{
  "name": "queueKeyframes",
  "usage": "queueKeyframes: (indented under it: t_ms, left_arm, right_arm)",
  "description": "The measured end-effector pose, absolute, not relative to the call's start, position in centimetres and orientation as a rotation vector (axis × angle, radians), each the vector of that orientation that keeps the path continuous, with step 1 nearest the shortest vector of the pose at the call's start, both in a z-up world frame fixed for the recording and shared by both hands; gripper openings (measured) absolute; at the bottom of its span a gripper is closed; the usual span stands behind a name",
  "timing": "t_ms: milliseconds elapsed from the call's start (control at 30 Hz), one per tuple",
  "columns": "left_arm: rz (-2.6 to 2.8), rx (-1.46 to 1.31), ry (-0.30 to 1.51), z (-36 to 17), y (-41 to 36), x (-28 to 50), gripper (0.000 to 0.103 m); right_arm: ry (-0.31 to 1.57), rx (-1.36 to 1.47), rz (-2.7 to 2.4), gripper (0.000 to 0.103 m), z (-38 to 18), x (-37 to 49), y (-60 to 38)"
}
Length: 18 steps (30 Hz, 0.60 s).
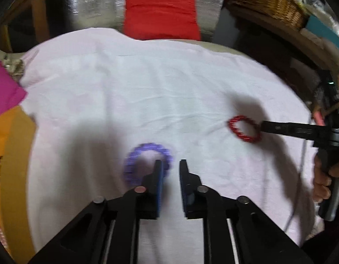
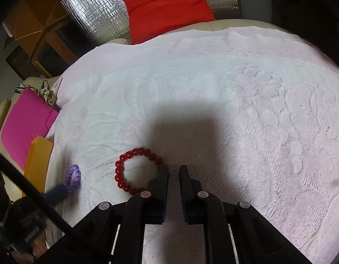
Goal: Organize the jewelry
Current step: 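Lower the right tool onto the dark red bead bracelet and close it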
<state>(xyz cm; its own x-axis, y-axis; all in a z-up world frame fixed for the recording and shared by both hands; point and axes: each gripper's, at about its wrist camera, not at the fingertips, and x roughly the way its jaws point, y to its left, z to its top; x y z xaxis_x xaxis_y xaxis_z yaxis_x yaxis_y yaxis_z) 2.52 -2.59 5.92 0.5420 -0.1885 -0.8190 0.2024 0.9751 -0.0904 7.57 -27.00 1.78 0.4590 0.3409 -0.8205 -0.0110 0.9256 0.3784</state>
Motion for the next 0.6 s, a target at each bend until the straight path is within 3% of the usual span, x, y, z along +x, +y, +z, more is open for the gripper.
queueKeyframes:
  t_ms: [400,500,600]
  left_arm:
    - [-0.311,-0.013,1.047,3.3,-4.1,3.9,0.026]
    - [-0.367,-0.068,1.060,3.1,-4.7,4.2,0.017]
    - [-0.427,-0.063,1.059,3.8,-6.0,3.0,0.017]
  right_arm:
    - [1.083,0.351,0.227,0.014,1.3,7.7,-26.7]
    - [1.086,0.361,0.231,0.015,1.2,7.8,-27.0]
    - [1.089,0.372,0.234,0.015,1.1,7.8,-27.2]
